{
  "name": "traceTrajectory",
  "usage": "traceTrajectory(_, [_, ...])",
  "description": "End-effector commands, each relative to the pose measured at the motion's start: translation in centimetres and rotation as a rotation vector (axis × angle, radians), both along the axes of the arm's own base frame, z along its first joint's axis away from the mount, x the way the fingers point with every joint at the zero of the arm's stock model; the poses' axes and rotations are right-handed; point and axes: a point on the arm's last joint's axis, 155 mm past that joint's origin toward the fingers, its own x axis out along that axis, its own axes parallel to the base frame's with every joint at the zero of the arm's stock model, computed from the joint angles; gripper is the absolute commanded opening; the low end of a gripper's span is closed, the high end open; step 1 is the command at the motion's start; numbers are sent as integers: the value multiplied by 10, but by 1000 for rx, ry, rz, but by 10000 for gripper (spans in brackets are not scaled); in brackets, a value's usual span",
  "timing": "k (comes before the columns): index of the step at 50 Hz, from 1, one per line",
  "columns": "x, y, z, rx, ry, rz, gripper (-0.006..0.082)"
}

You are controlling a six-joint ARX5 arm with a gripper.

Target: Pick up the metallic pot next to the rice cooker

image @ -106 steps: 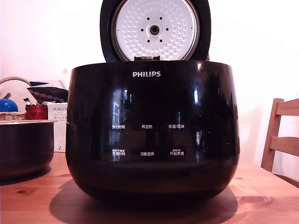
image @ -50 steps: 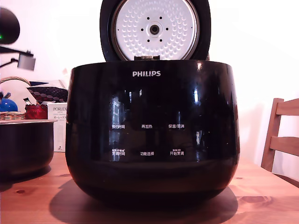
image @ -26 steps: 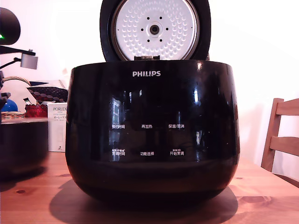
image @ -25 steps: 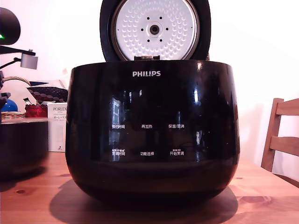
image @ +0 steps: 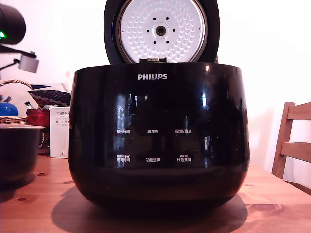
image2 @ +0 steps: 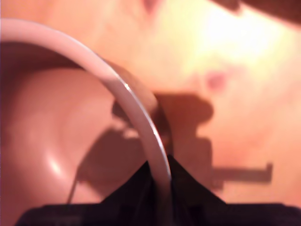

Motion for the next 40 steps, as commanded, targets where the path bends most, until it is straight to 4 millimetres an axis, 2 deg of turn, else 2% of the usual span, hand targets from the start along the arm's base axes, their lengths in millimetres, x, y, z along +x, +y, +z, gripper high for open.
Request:
traceTrajectory(1, [13,-4,36,-1,-119,-16,-24])
traceTrajectory(17, [-22,-17,85,16,-103,-74,-24])
traceTrajectory(29, [-47,-23,125,-8,-68,-33,-24])
traceTrajectory(40, [-40,-38,163,-66,-165,-43,-24])
